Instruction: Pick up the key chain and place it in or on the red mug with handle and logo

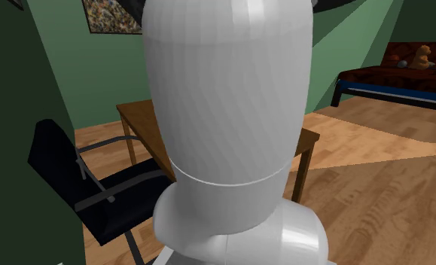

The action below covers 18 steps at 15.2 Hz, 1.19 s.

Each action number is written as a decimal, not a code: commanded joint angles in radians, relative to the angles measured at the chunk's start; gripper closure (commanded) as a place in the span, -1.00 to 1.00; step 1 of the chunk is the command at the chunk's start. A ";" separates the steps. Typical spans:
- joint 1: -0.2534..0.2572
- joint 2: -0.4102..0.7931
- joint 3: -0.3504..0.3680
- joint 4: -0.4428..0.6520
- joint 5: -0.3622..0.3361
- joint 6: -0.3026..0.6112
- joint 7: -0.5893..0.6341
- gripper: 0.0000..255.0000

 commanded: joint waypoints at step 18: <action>0.057 0.377 0.057 0.092 -0.051 0.228 -0.067 -1.00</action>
